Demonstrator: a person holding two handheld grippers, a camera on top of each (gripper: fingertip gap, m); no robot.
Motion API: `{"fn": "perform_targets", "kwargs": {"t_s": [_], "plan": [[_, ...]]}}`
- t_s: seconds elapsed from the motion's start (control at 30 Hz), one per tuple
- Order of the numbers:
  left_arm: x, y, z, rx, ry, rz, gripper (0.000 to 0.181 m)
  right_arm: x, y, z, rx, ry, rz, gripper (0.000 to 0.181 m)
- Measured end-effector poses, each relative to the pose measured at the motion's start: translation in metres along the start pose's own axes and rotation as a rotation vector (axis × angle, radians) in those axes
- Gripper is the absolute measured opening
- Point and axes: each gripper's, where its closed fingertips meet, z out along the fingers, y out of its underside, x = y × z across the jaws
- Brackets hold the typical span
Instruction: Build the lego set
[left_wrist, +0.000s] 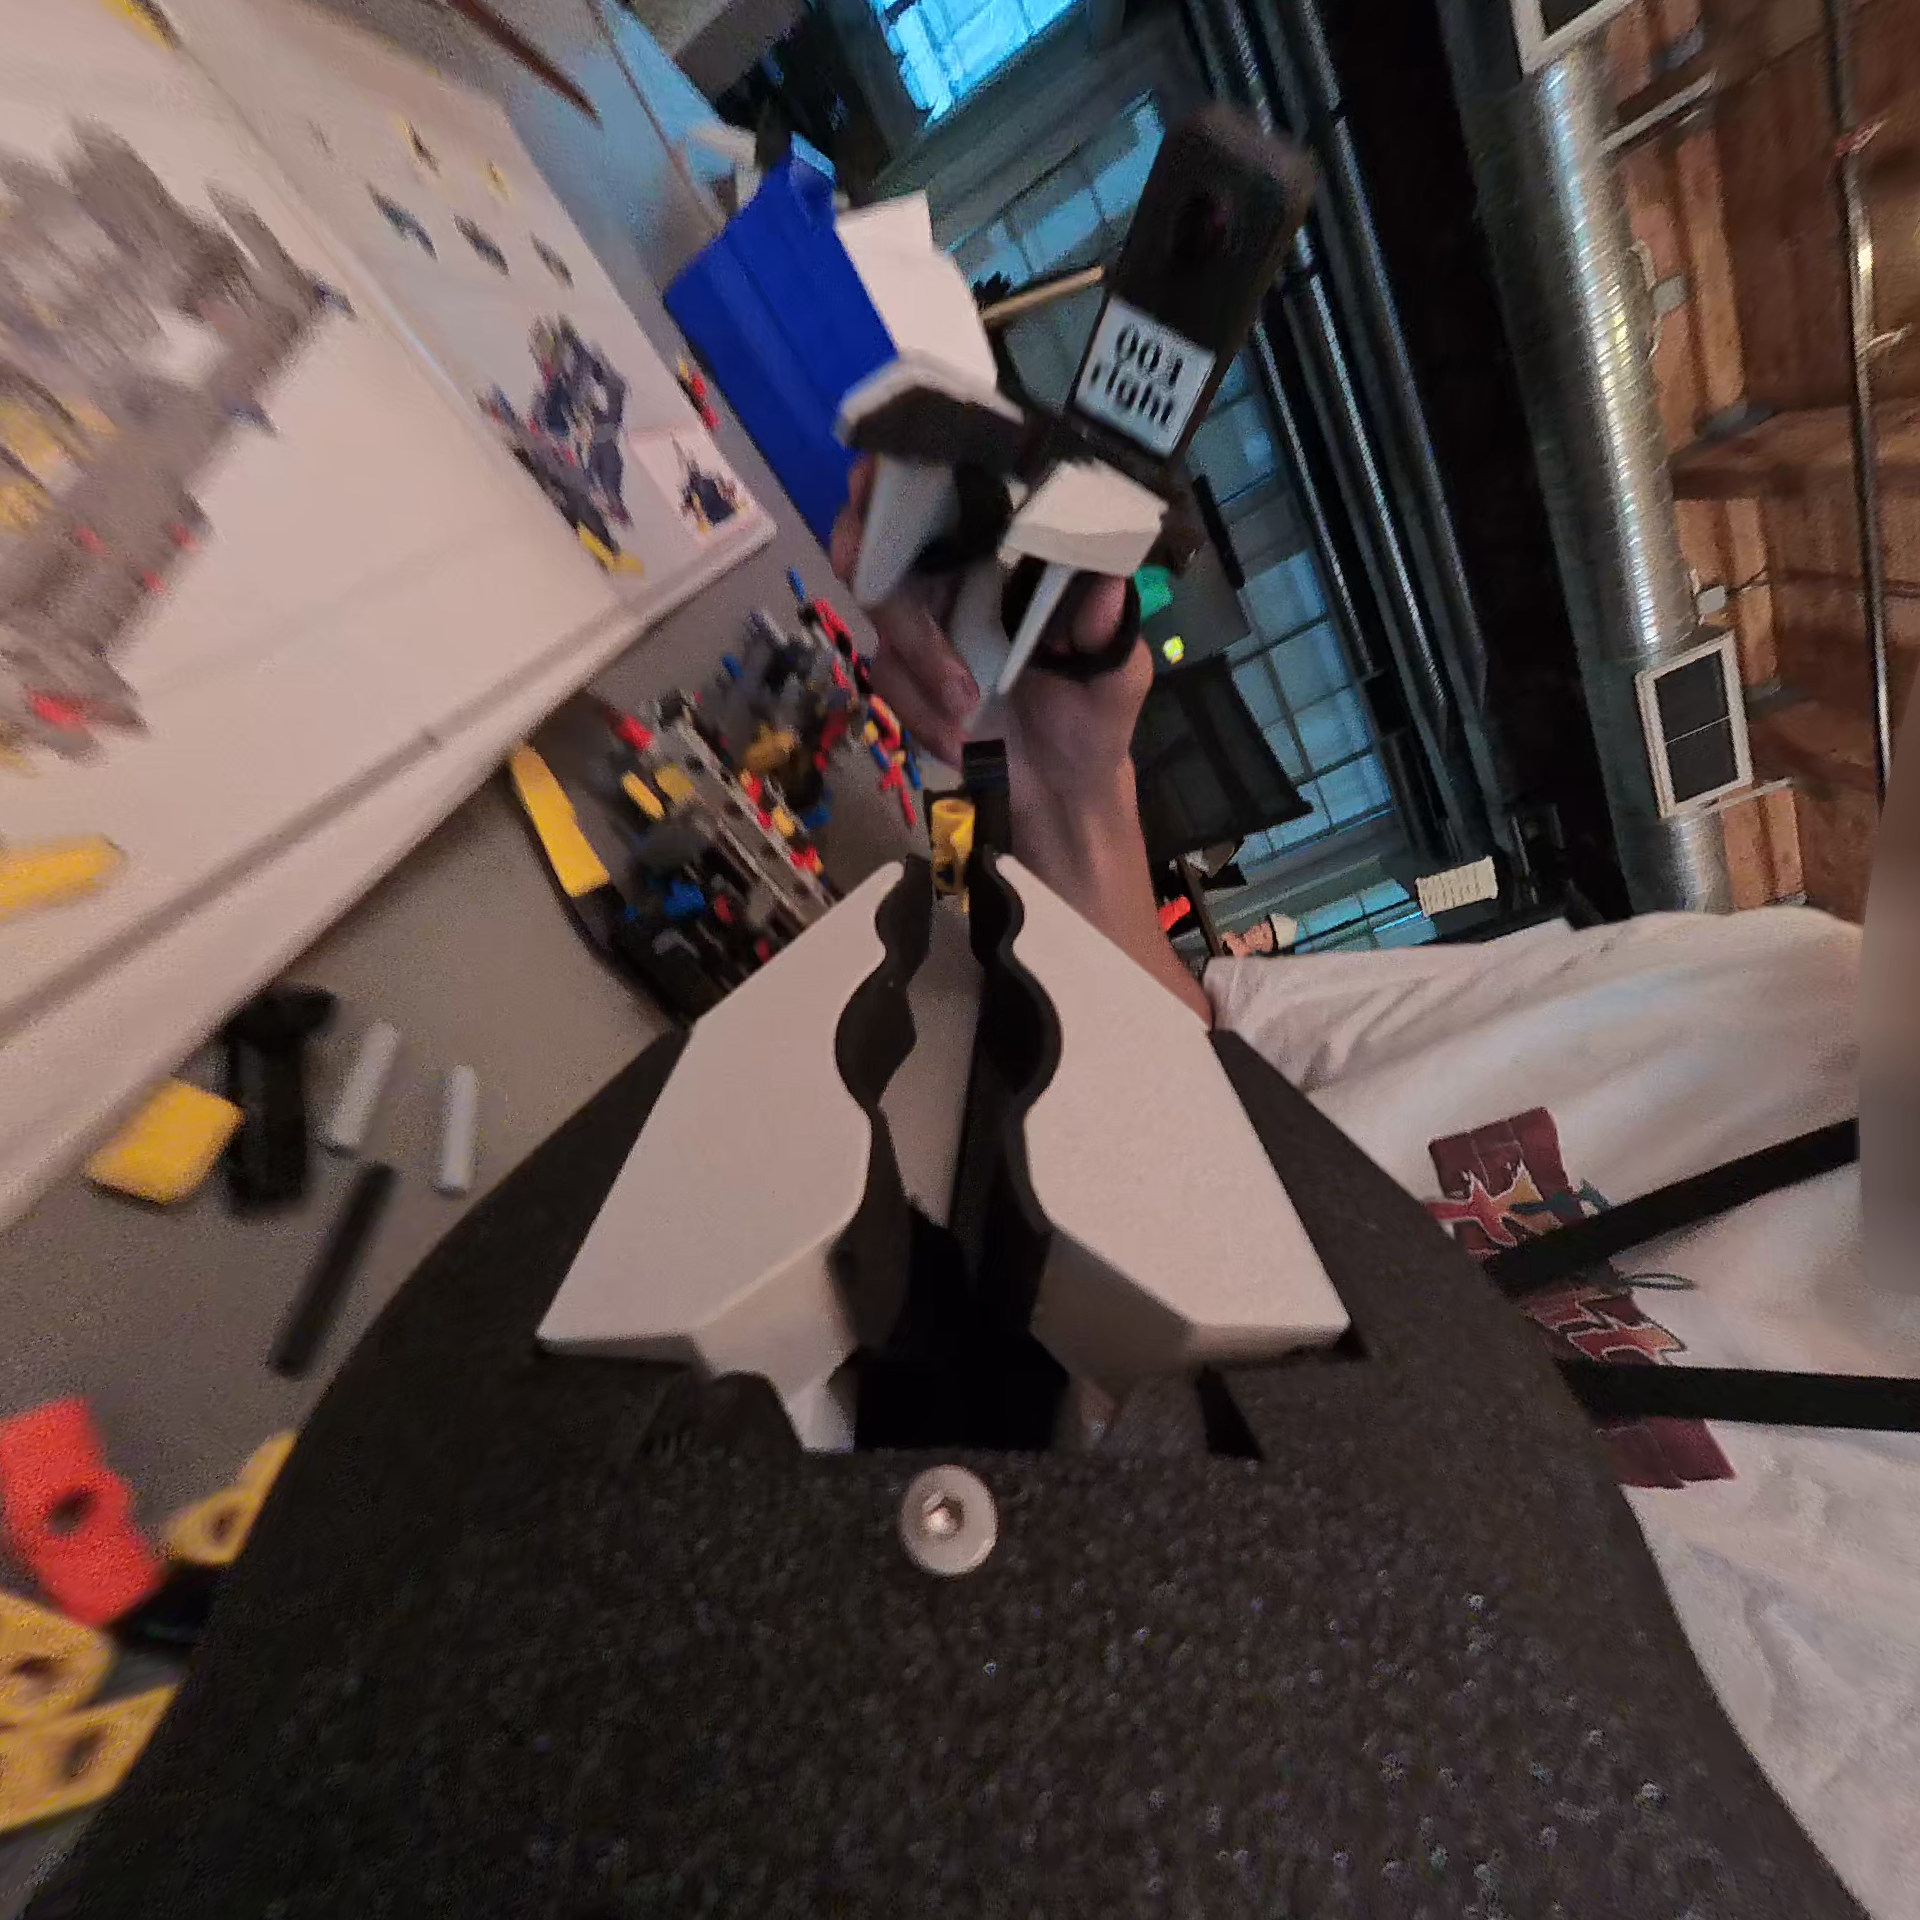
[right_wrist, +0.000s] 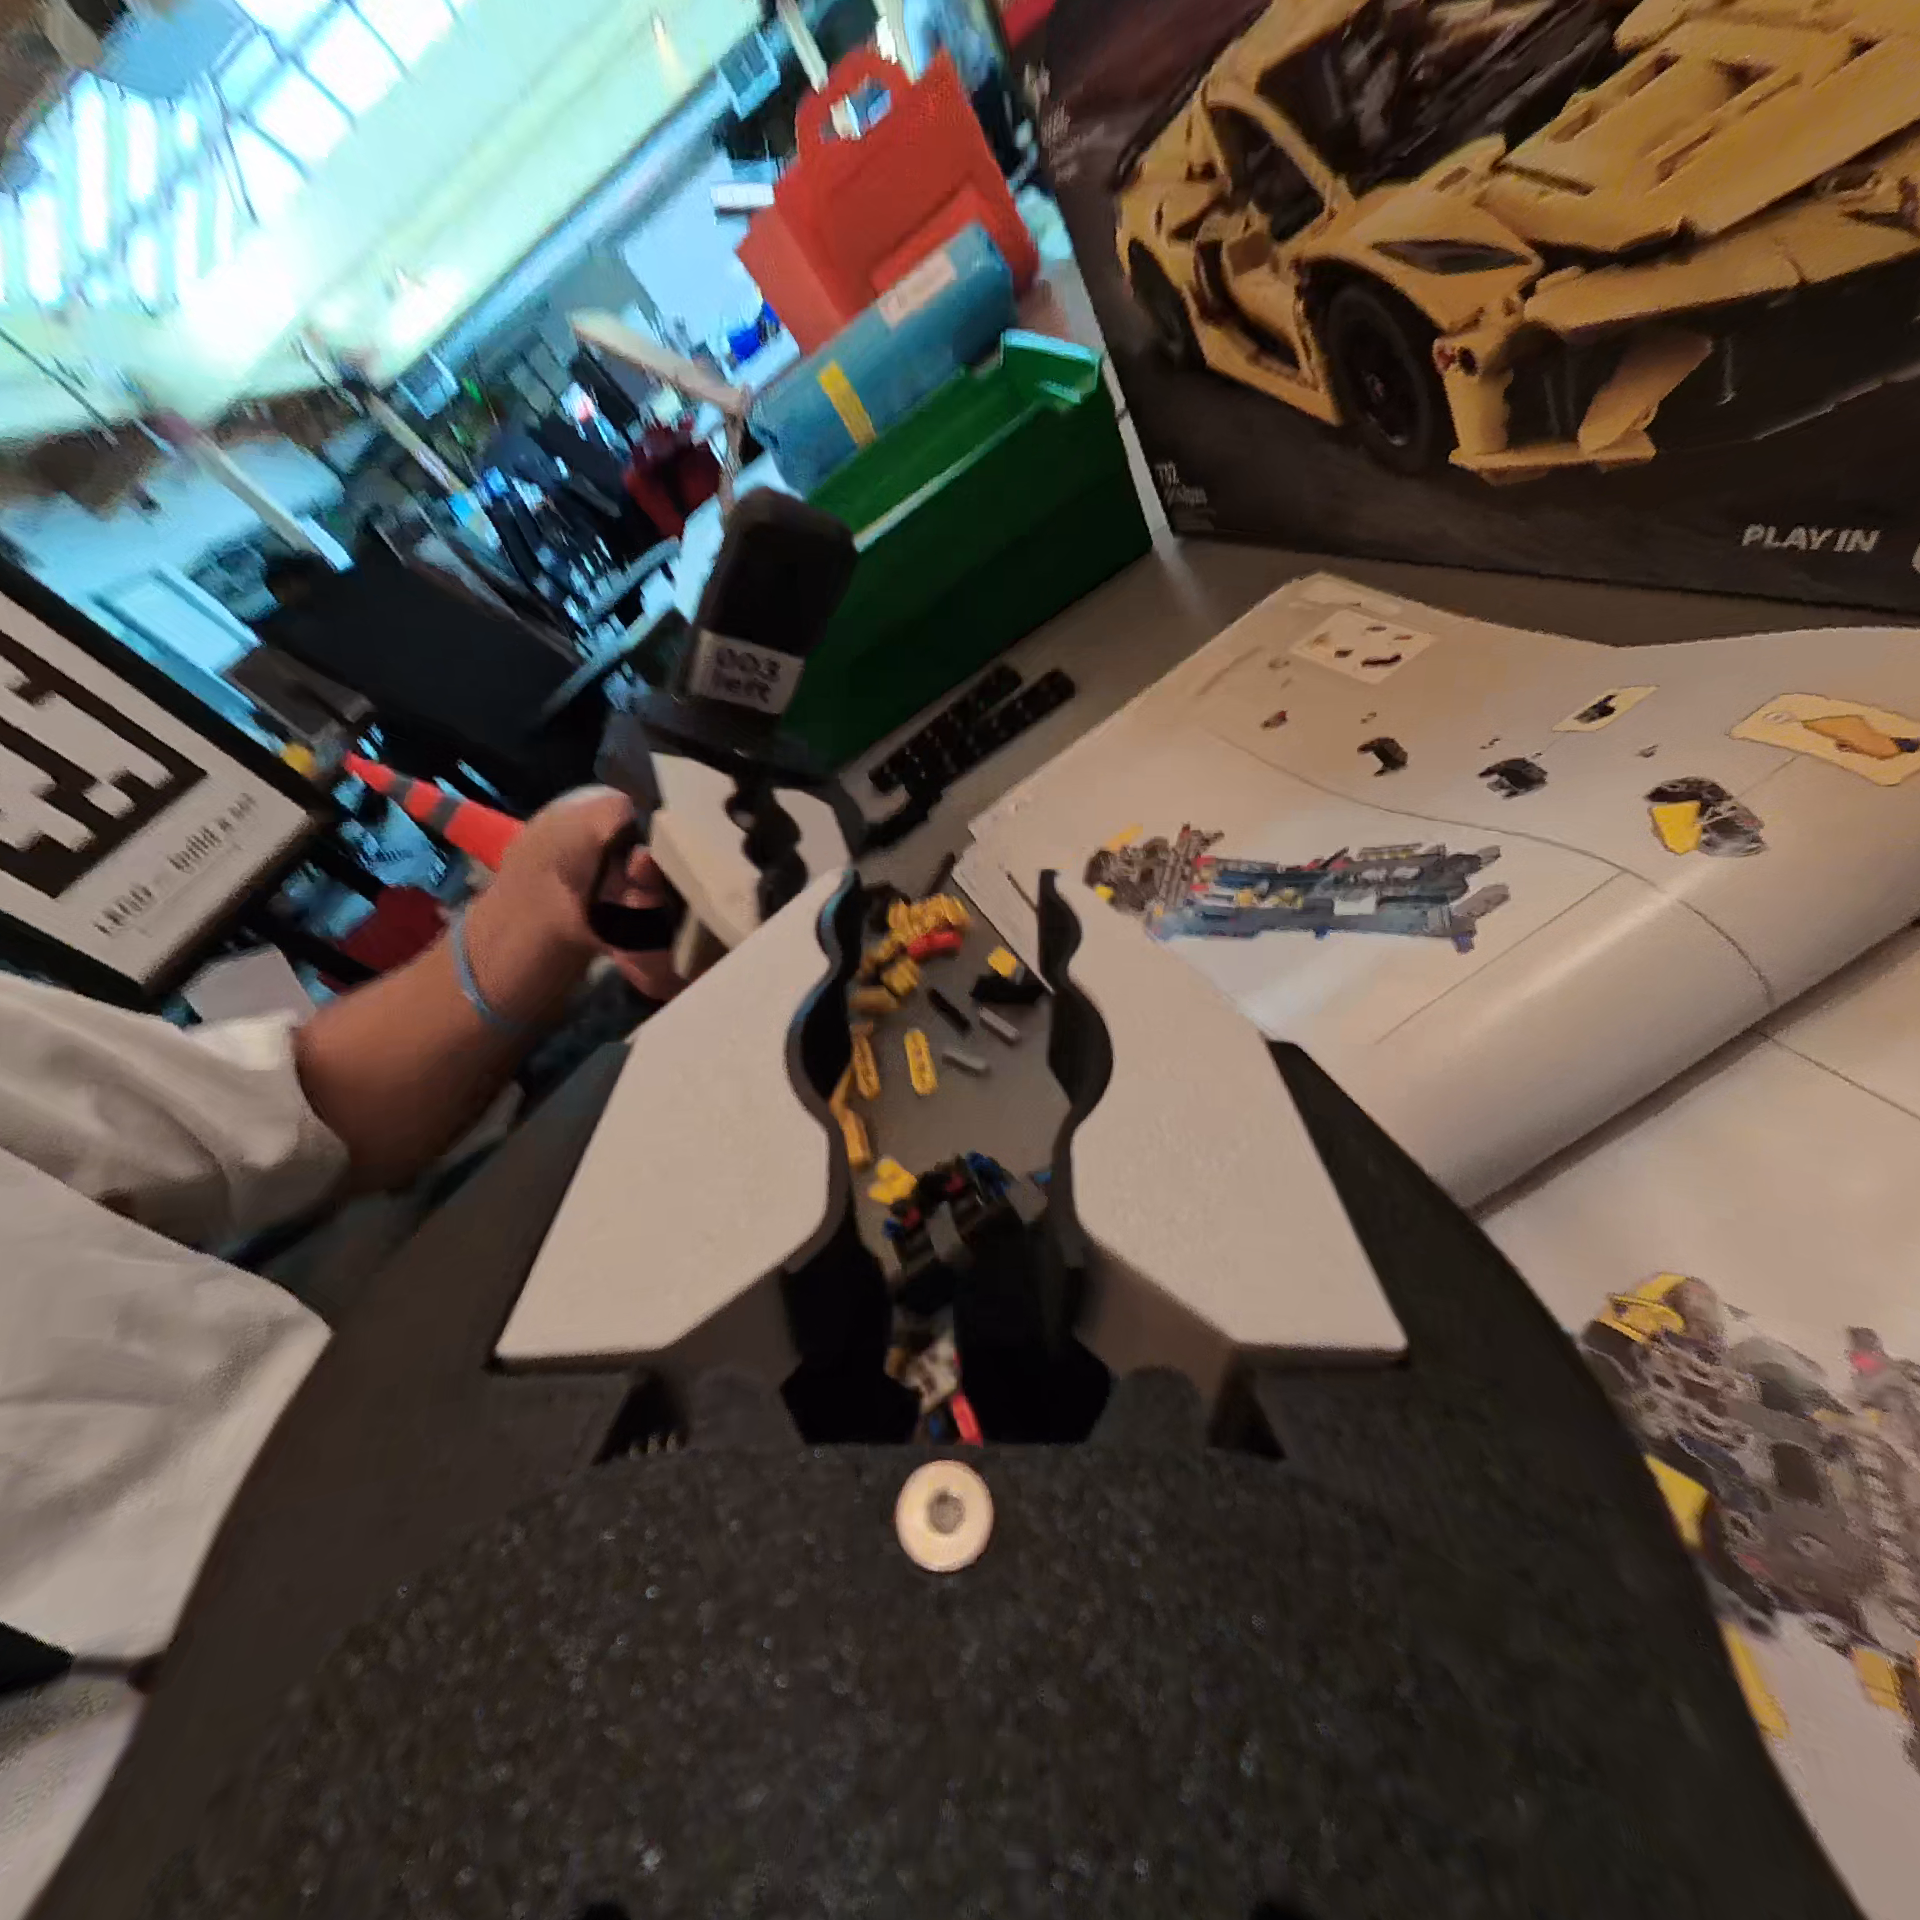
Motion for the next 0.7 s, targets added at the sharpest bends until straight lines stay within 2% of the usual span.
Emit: {"fn": "perform_targets", "kwargs": {"t_s": [0.1, 0.23, 0.33, 0.47, 0.57, 0.7], "plan": [[0.002, 0.029, 0.008, -0.056, -0.031, -0.061, 0.005, 0.008, 0.032, 0.0, -0.156, 0.088, -0.208, 0.039], [-0.001, 0.038, 0.012, -0.013, -0.039, -0.205, 0.005, -0.01, 0.065, 0.0, -0.248, 0.04, -0.426, 0.038], [-0.004, 0.045, 0.015, 0.001, -0.037, -0.278, 0.005, -0.018, 0.081, -0.002, -0.291, 0.016, -0.509, 0.04], [-0.007, 0.059, 0.02, -0.024, -0.079, -0.303, 0.005, -0.028, 0.085, -0.004, -0.339, 0.035, -0.587, 0.04], [-0.014, 0.067, 0.022, -0.04, -0.15, -0.289, 0.005, -0.046, 0.093, 0.0, -0.342, -0.047, -0.592, 0.037], [-0.019, 0.071, 0.022, -0.027, -0.178, -0.313, 0.005, -0.047, 0.103, 0.004, -0.379, -0.047, -0.623, 0.036]]}}
